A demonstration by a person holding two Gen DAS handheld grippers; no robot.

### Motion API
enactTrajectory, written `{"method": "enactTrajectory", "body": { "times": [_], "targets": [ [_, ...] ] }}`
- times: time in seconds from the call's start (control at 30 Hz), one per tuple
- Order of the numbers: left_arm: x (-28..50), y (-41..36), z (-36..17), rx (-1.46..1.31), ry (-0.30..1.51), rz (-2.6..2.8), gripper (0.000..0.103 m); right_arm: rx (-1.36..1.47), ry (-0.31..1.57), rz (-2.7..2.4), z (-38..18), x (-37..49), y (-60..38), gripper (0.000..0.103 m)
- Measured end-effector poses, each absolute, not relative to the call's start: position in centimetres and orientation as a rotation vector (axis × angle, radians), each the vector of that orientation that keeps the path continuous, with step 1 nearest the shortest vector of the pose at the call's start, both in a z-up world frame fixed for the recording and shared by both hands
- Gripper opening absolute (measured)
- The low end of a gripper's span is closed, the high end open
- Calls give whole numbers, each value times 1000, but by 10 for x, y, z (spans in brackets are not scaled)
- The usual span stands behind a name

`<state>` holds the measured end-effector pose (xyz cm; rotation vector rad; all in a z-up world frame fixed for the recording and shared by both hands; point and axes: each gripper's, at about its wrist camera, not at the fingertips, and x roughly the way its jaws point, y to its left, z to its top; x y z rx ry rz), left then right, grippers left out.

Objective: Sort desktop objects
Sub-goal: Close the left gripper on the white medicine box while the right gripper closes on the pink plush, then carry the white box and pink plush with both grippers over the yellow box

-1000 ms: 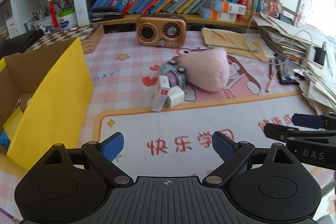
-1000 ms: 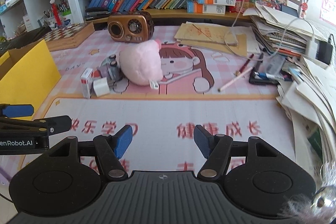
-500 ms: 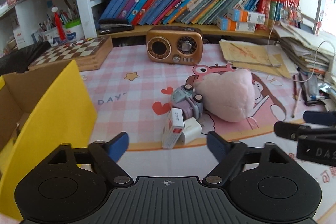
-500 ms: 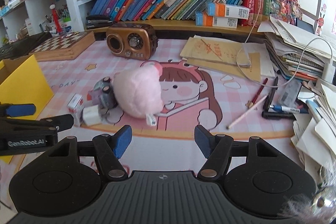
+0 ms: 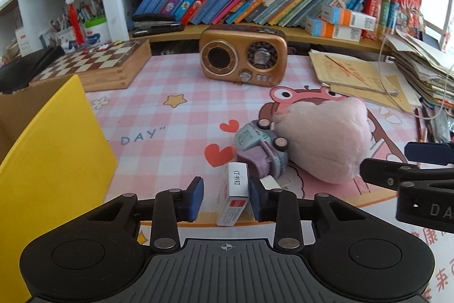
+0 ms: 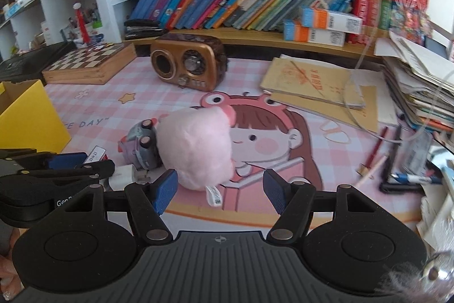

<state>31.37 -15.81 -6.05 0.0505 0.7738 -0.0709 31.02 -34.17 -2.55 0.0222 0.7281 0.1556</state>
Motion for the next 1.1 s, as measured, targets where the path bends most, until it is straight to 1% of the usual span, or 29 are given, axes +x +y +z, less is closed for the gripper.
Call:
{"method": "enactTrajectory", "body": {
  "times": [0.07, 0.13, 0.2, 0.3, 0.4, 0.63, 0.73, 0.8, 0.9, 1.1],
  "targets": [
    [315, -155, -62, 43, 774, -66, 30, 15, 729, 174, -28, 318, -338, 69],
    [317, -154, -64, 44, 776, -61, 26, 6, 732, 185, -31, 326, -335, 70],
    [320, -153, -67, 38, 794, -65, 19, -6, 734, 193, -33, 334, -331, 73],
    [320, -152, -70, 31, 807, -73, 16, -23, 738, 206, -37, 345, -327, 73],
    [320, -152, -72, 29, 809, -82, 14, -39, 743, 220, -41, 355, -323, 74],
    [312, -150, -64, 16, 792, -88, 13, -59, 765, 239, -51, 367, -316, 74],
    [306, -148, -56, 2, 780, -95, 13, -55, 782, 249, -56, 370, -317, 69],
    [302, -146, -50, -8, 770, -99, 13, -52, 781, 259, -57, 369, -318, 63],
    [295, -143, -41, -24, 756, -102, 13, -45, 776, 253, -54, 366, -320, 57],
    [282, -141, -26, -48, 721, -124, 13, 15, 743, 196, -37, 344, -334, 56]
  ]
}}
